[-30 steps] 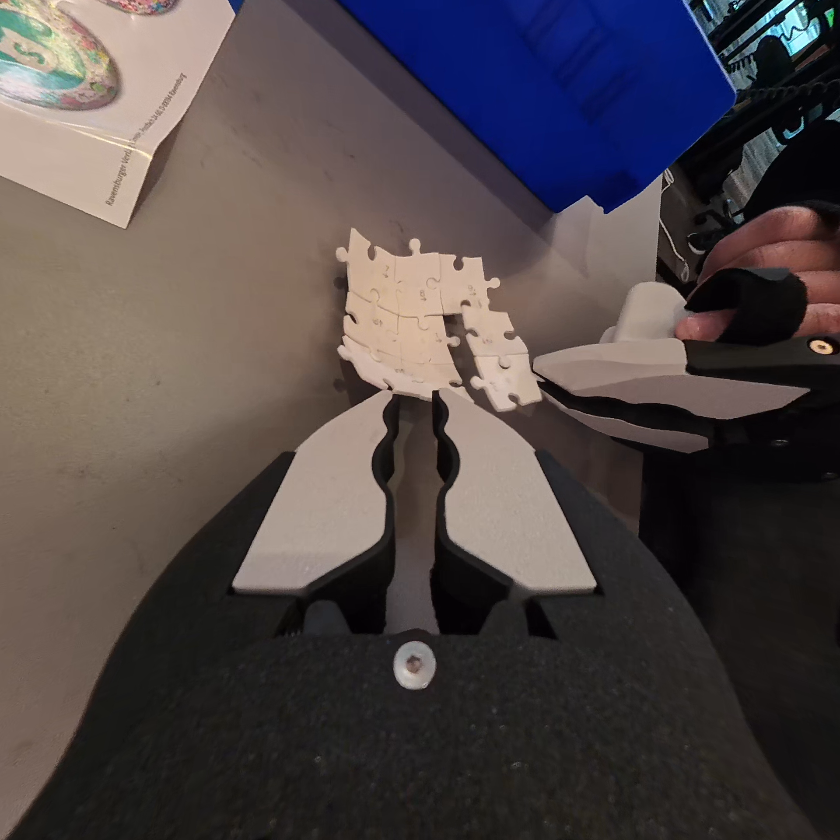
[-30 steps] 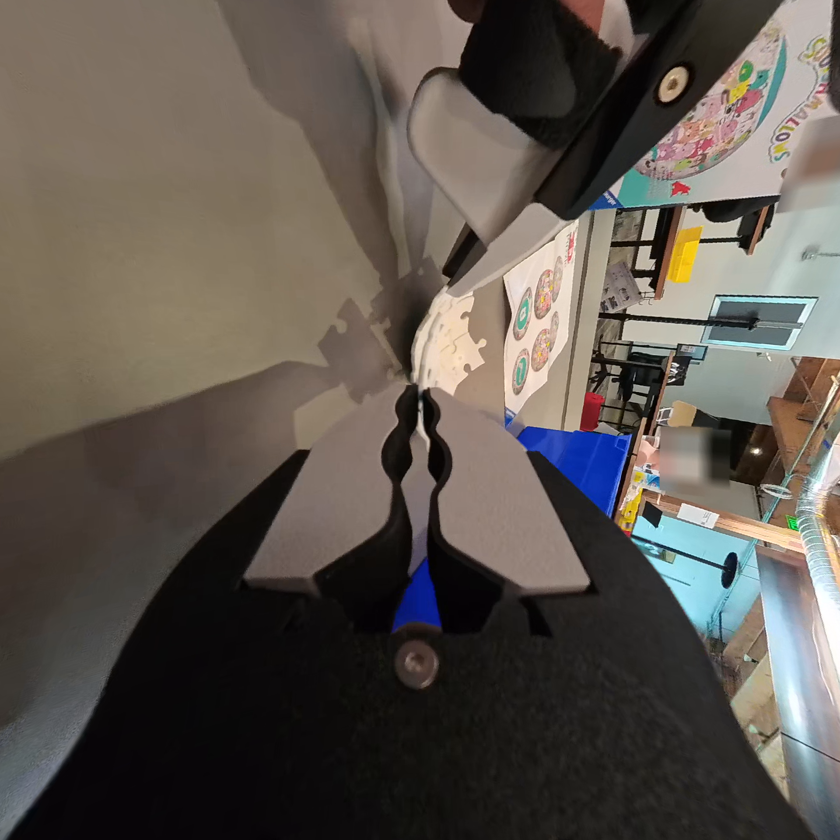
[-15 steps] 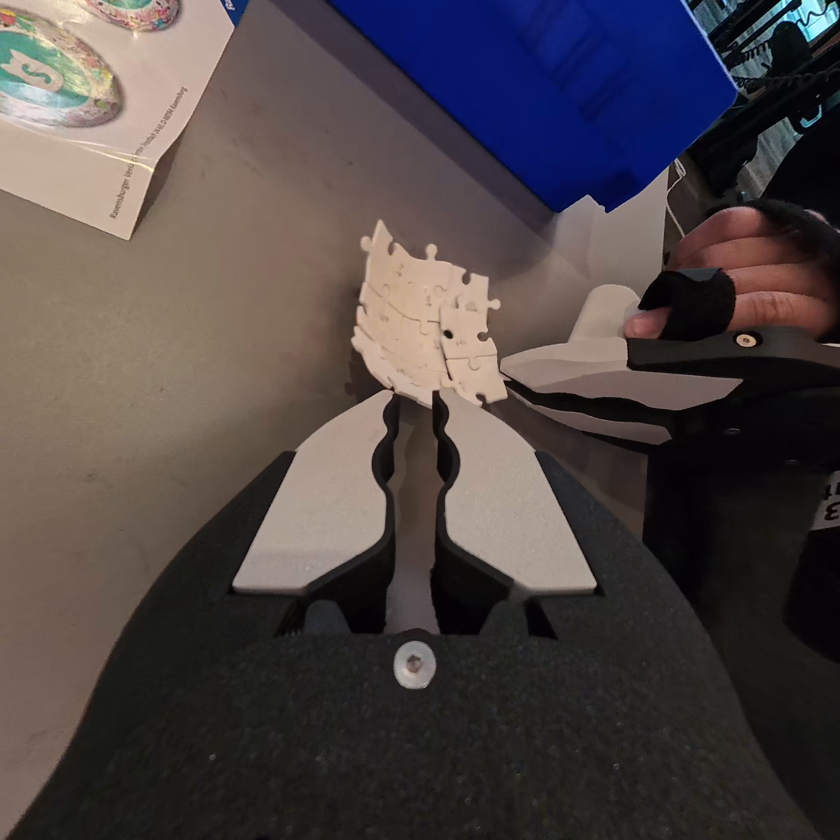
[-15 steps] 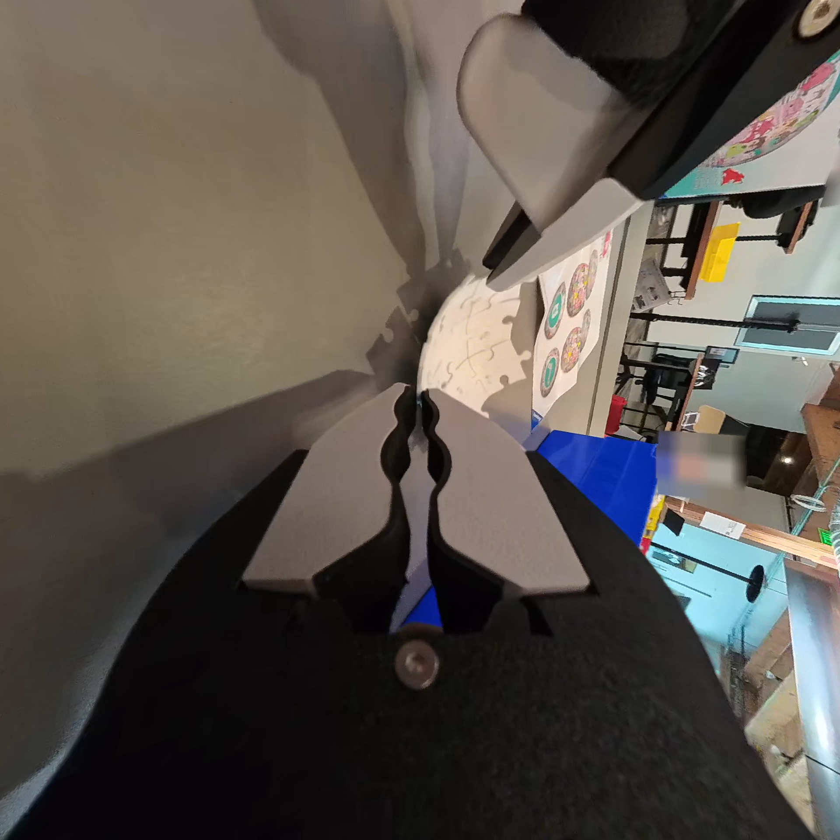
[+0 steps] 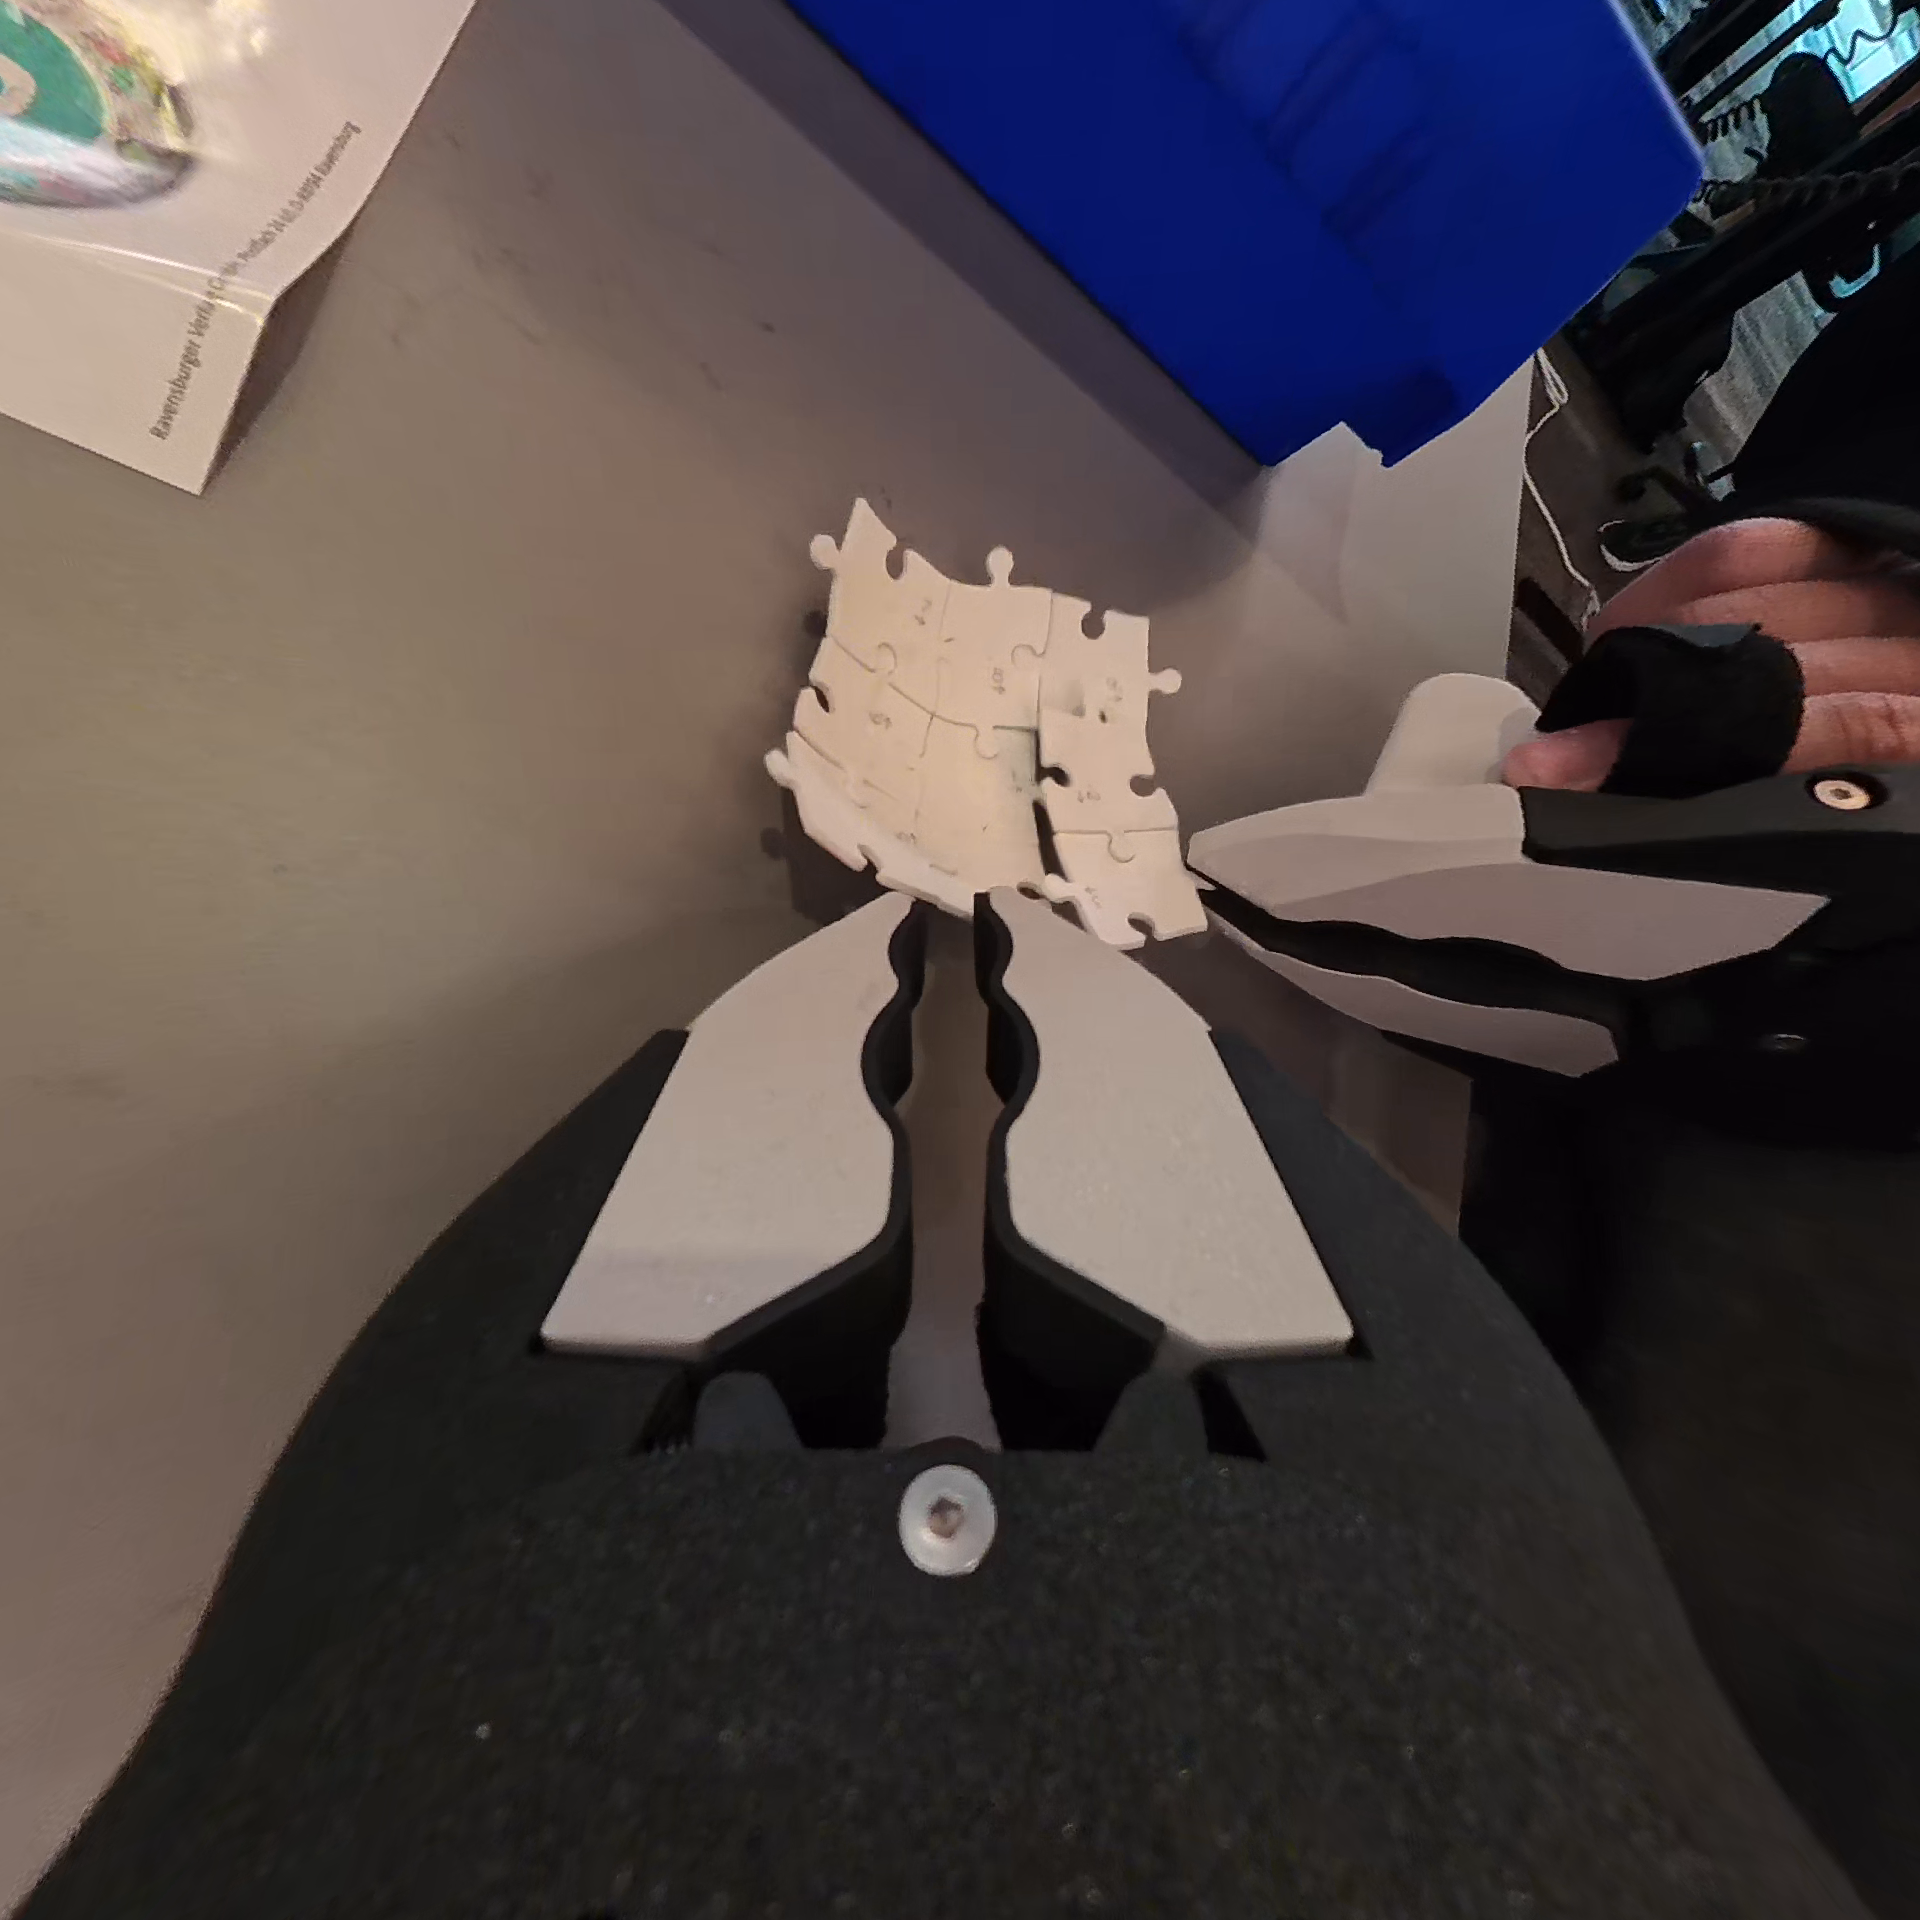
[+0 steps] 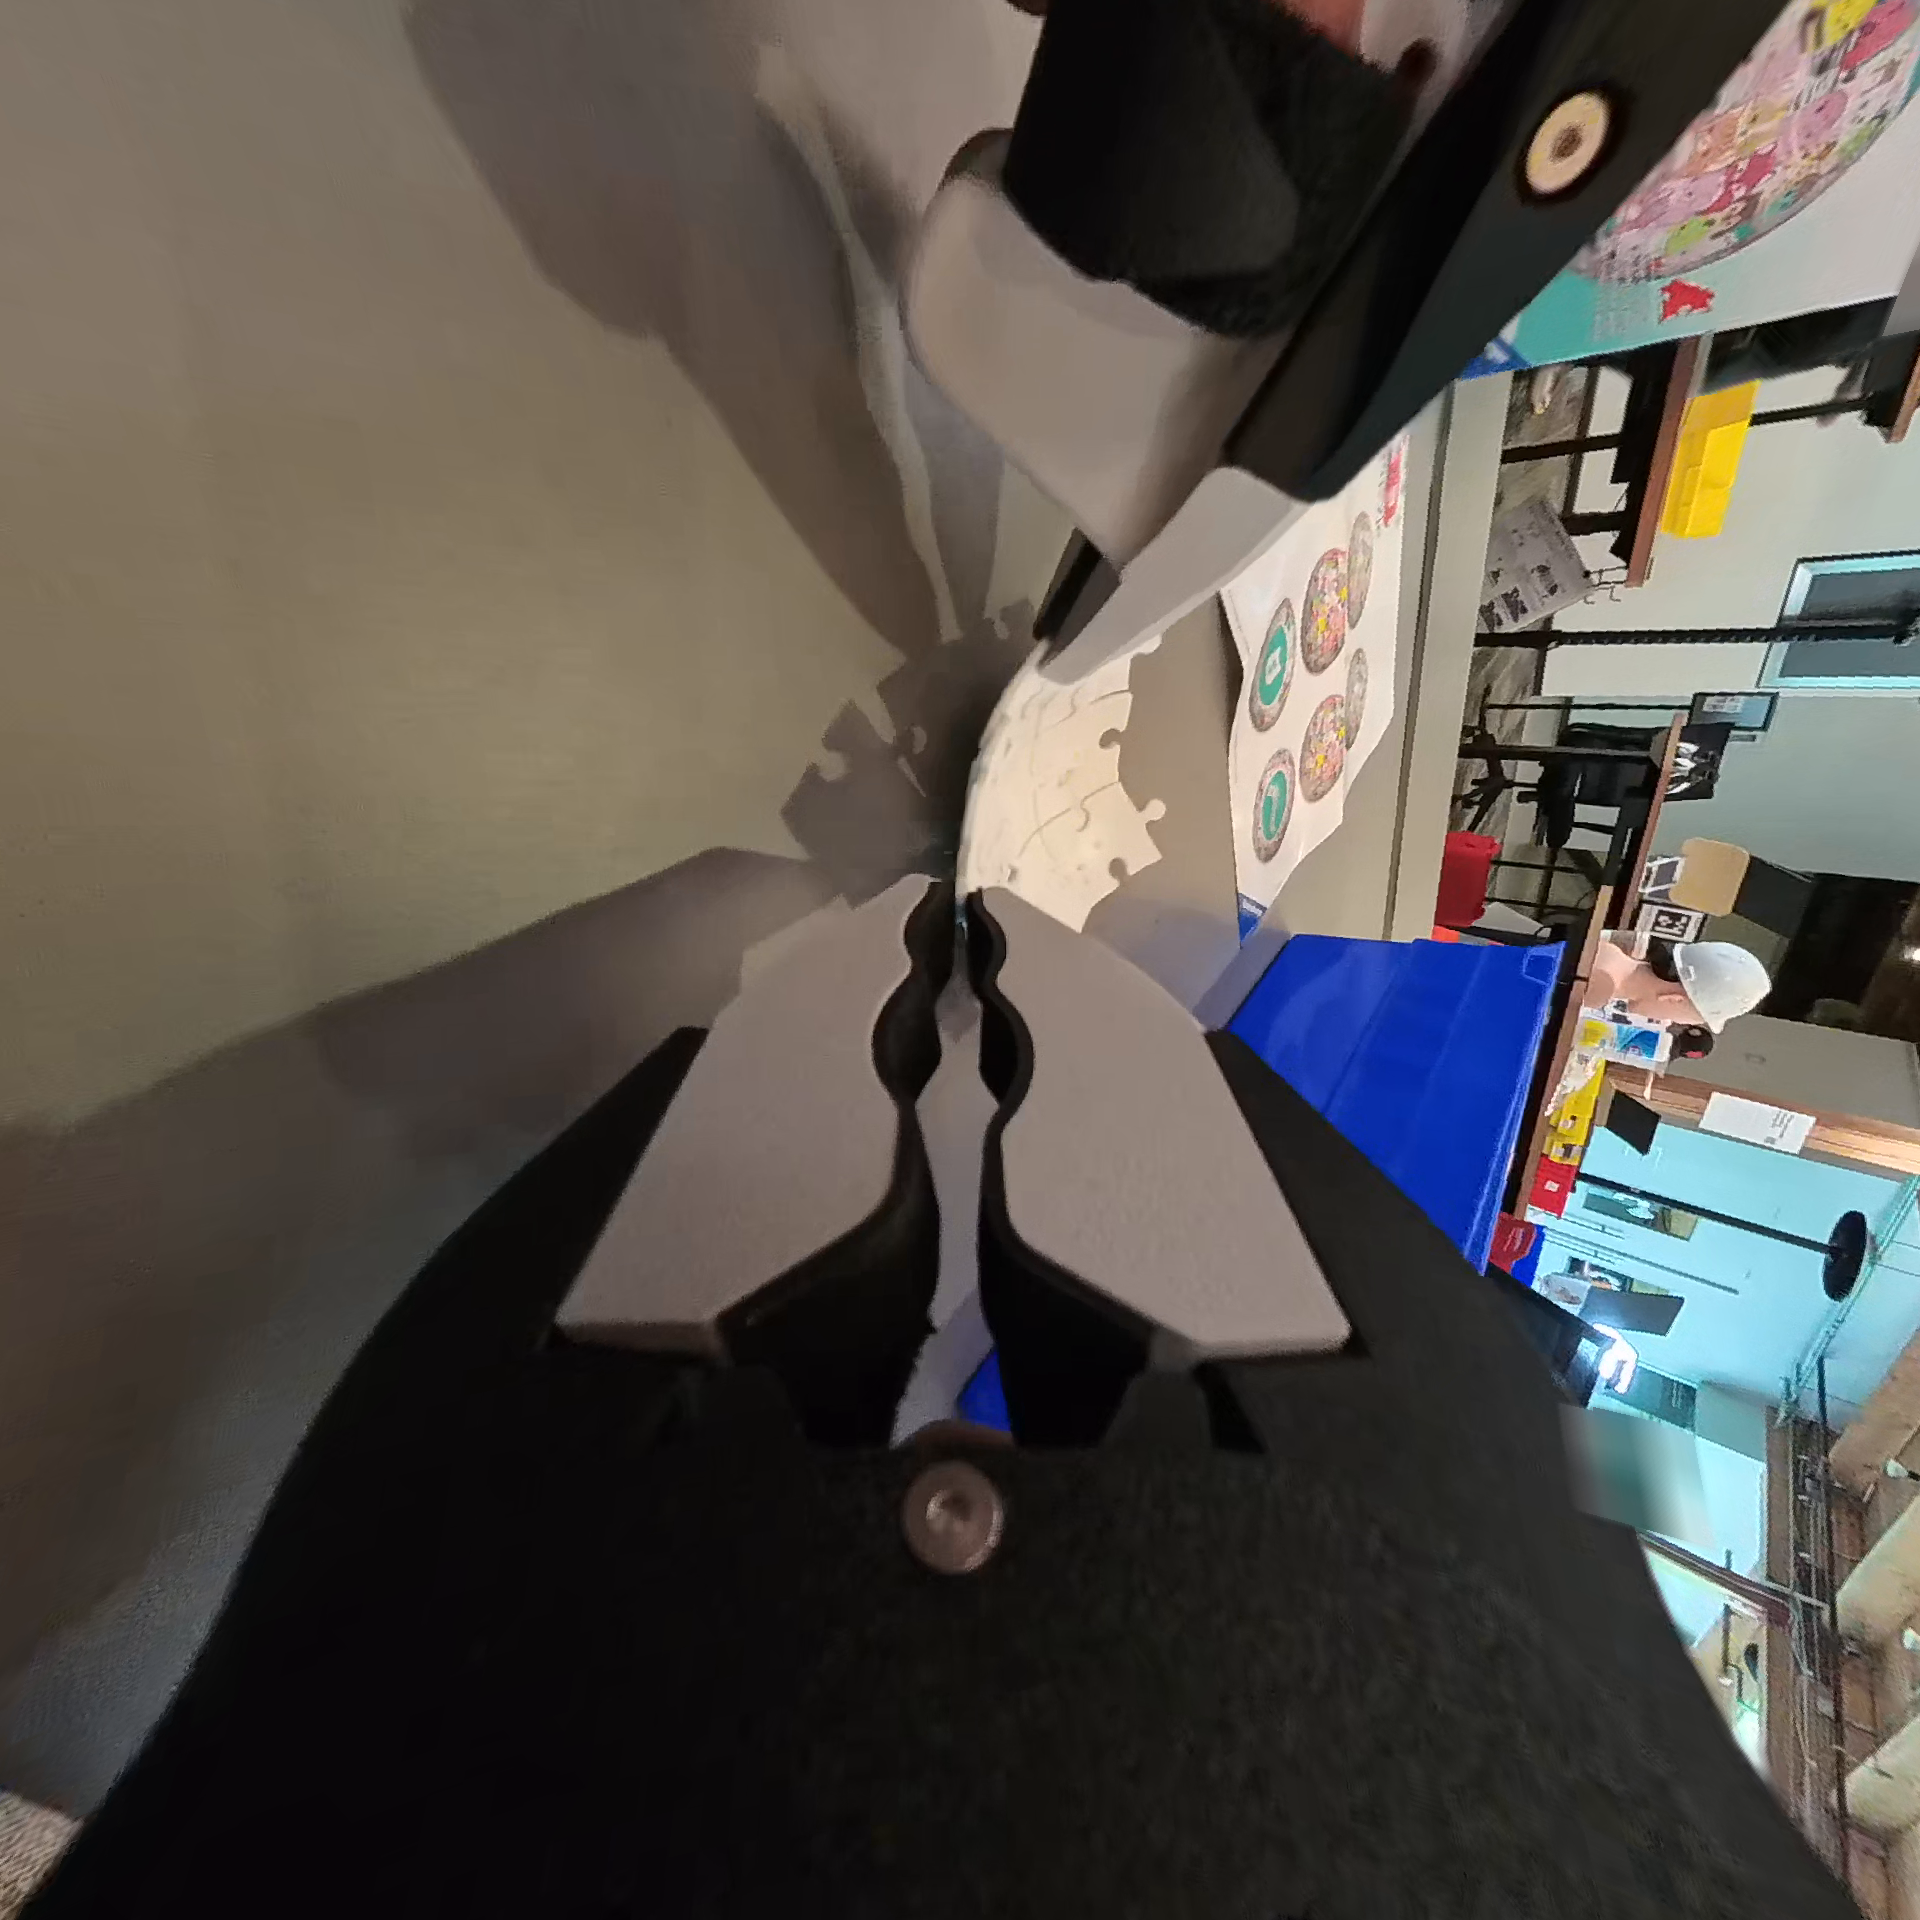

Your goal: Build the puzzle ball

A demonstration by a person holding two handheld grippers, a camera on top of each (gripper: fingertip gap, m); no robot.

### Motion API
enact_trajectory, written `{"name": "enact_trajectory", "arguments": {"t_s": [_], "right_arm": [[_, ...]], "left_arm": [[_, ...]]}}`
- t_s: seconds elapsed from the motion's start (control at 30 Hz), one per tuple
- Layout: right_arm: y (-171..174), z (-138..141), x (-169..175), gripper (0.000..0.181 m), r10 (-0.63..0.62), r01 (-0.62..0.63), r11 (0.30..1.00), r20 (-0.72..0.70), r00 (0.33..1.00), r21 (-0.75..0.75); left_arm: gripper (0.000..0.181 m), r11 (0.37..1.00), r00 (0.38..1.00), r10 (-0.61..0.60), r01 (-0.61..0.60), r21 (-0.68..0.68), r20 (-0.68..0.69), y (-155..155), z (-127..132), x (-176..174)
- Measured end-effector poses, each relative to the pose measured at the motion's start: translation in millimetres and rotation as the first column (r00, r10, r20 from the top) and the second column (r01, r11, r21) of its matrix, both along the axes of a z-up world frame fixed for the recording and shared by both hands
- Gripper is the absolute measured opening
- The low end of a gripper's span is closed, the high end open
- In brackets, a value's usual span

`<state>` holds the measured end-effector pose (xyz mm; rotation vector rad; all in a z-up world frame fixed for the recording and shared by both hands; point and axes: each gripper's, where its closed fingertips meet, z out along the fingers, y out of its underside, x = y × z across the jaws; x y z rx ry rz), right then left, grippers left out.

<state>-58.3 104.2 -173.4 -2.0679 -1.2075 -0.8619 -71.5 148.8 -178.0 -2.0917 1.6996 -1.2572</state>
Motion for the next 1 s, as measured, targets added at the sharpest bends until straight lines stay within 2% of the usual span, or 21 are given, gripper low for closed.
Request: {"name": "enact_trajectory", "arguments": {"t_s": [0.27,0.6,0.8,1.0], "right_arm": [[-5.4,-3.6,-5.0,0.002,-0.021,0.020,0.999,-0.034,0.999,-0.030],[-4.8,-2.6,4.1,0.002,-0.022,0.022,1.000,0.024,0.999,-0.018],[-5.1,-1.0,12.1,0.002,-0.020,0.021,1.000,0.049,0.999,-0.023],[-6.1,-5.4,14.1,0.002,-0.009,0.011,0.999,0.049,0.999,-0.044]], "left_arm": [[0.006,1.000,1.000,0.002,-0.002,-0.013,-0.007,-6.1,-3.2,-1.3],[0.004,1.000,1.000,-0.003,0.003,-0.009,-0.005,-7.7,-0.7,-0.8],[0.018,0.998,1.000,-0.008,0.007,-0.060,-0.015,-13.3,-4.2,0.6],[0.020,0.990,1.000,0.013,-0.013,-0.141,-0.001,-14.2,-1.4,7.0]]}}
